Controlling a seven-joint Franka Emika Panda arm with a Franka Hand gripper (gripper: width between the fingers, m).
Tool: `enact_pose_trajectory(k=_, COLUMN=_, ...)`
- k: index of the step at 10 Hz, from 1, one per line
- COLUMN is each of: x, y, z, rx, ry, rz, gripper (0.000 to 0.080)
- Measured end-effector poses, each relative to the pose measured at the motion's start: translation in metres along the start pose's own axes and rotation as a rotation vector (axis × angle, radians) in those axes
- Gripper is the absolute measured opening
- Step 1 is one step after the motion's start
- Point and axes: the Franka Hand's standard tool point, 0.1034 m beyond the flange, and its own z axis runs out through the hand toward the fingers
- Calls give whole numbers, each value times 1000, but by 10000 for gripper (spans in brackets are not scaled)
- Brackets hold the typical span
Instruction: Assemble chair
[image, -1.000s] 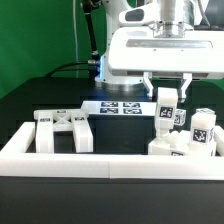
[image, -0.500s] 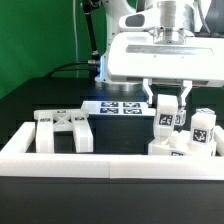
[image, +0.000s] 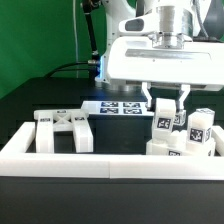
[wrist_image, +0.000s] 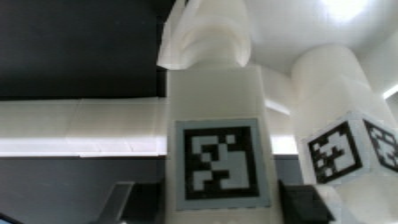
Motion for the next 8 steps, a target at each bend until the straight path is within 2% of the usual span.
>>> enact_pose_trajectory(k=4, x=-2, y=-1, z=0, rx=-8, ry=43, rz=1, gripper=291)
enact_pose_trajectory(k=8, x=-2, y=6, z=0, rx=-14, ry=52, rz=10, gripper=291)
